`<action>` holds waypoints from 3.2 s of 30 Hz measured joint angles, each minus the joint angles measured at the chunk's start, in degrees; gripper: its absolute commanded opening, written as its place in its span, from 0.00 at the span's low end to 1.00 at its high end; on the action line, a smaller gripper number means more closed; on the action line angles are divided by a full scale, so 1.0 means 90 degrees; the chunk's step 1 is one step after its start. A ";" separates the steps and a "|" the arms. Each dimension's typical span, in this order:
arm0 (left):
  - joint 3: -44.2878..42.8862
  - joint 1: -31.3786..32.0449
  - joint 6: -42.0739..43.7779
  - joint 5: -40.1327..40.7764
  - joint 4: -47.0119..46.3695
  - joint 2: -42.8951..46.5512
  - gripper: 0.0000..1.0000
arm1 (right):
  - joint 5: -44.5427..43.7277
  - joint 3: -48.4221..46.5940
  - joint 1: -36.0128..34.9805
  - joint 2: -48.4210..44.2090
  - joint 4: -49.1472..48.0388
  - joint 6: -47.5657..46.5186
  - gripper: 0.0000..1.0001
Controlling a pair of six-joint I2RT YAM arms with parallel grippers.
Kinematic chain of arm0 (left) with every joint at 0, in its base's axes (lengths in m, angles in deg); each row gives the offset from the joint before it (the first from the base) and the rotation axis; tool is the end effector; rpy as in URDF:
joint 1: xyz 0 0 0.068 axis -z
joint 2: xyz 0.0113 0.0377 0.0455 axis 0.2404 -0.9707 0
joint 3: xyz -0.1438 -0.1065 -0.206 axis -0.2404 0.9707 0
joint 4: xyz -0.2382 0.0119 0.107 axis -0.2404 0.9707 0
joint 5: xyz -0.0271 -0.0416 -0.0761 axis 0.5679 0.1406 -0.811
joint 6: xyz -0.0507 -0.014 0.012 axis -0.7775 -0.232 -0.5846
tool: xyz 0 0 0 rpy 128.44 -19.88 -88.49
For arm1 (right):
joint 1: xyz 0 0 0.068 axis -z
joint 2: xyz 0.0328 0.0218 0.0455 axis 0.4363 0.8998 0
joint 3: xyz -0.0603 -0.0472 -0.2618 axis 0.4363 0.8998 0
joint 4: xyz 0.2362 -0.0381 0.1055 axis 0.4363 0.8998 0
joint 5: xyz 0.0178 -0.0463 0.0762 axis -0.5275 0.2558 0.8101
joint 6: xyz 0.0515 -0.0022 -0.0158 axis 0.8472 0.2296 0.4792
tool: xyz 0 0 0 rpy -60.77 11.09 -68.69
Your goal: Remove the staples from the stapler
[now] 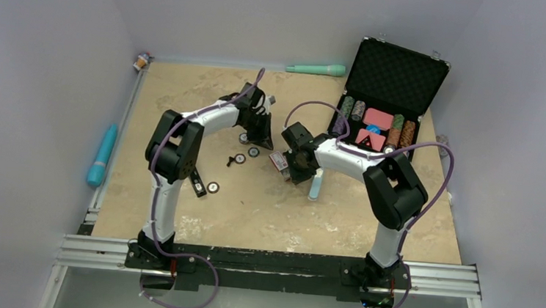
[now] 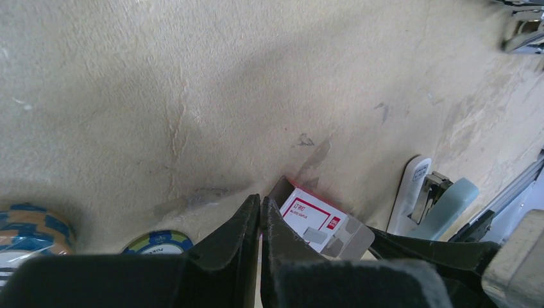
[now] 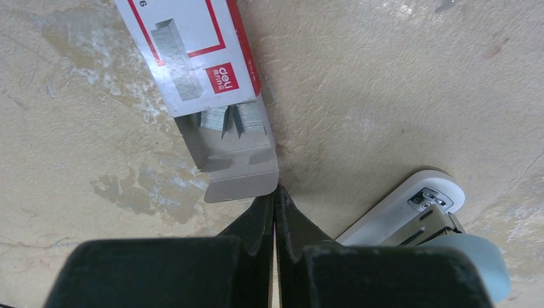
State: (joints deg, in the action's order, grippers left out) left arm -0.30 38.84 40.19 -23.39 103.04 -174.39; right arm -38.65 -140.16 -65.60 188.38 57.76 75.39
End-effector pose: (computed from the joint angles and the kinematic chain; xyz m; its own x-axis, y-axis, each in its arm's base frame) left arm 0.4046 -0.2051 0.1586 -0.9658 0.0034 -0.2593 0.1516 0.8188 -0.5537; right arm 0.2783 0.2285 0.1640 -0.8962 -0.2864 -0.3388 -0.3267 0.9428 0.0671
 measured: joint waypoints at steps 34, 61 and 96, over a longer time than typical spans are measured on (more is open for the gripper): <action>0.0141 0.0466 -0.0787 0.0702 0.0714 0.0041 0.07 | 0.0034 0.0211 0.0087 -0.0126 -0.0335 -0.0267 0.00; 0.0930 0.0782 -0.0979 0.0750 0.0495 0.0532 0.06 | 0.0194 0.0374 0.0090 -0.0243 -0.0449 -0.0308 0.00; 0.2409 0.0782 -0.1158 0.0607 -0.0248 0.1440 0.07 | 0.0158 -0.0352 0.0090 0.0058 -0.0289 -0.0355 0.00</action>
State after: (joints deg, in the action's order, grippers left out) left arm 21.38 45.88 29.77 -17.93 100.81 -161.43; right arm -37.23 -143.33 -64.79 188.91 55.16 72.19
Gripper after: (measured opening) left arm 0.068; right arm 0.006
